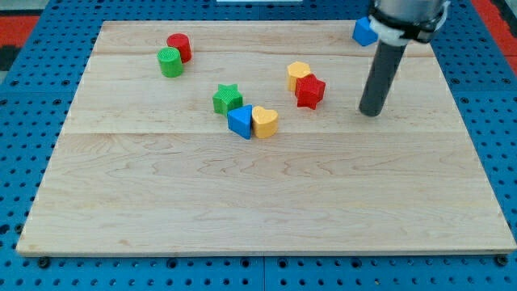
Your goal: Move the red star and yellow hexagon to the top side
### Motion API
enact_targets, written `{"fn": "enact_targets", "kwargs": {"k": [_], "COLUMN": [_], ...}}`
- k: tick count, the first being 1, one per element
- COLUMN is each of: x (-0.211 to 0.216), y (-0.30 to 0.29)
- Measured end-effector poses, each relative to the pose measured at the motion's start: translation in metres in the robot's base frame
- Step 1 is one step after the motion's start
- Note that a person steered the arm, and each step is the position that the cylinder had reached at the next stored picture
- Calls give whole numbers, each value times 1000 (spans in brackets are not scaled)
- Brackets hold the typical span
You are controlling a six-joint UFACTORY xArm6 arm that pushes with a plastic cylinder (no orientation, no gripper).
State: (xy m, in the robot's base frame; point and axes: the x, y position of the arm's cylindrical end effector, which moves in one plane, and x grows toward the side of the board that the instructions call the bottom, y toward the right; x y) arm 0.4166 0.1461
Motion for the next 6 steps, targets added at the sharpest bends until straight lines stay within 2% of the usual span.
{"fn": "enact_targets", "kwargs": {"k": [1,2,4,5,6], "x": [3,-27,-96,-92,-67], "y": [-44,-61,-55,-57,-93]}}
